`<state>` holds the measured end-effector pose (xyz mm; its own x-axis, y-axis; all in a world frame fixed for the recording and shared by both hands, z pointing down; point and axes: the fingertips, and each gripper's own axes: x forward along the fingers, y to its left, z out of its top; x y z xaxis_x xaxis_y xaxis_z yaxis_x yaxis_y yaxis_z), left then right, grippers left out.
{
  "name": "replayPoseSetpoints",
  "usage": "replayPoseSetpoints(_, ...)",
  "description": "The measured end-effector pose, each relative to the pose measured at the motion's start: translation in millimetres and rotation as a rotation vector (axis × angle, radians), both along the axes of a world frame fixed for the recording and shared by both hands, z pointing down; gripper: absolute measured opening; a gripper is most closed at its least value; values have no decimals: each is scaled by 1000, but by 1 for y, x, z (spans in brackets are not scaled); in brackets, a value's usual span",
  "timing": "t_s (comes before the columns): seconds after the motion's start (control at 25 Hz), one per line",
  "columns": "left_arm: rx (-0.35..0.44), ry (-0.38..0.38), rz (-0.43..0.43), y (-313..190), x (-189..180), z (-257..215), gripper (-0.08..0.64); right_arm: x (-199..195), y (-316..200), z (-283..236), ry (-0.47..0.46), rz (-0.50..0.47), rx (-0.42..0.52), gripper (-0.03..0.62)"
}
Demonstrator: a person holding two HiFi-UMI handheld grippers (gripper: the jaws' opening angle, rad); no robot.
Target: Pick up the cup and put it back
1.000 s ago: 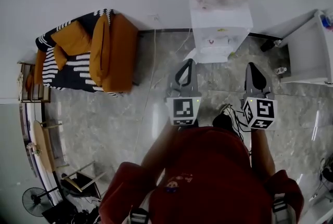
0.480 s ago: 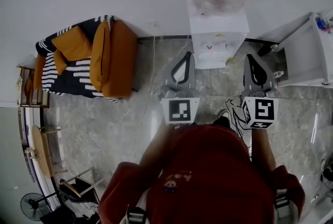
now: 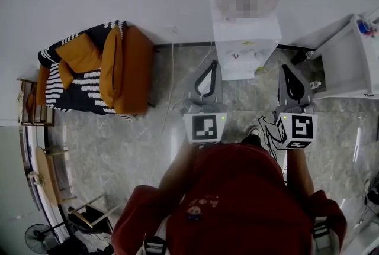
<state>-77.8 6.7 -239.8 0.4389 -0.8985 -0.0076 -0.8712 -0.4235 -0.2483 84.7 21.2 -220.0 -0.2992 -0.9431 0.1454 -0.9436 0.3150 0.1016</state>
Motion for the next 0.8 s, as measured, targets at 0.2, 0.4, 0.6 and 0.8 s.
replayPoseSetpoints(0.2, -20, 14, 13, -5, 9, 8, 0, 8, -3, 3, -4, 18, -11, 3)
replayPoseSetpoints(0.4, -47, 43, 31, -9, 19, 10, 0, 18, -6, 2, -2, 33, -11, 3)
replayPoseSetpoints(0.6, -45, 40, 35, -8, 26, 10, 0, 26, -5, 3, -8, 41, -11, 3)
replayPoseSetpoints(0.8, -55, 39, 35, -8, 31, 11, 0, 30, -4, 7, -17, 40, -18, 3)
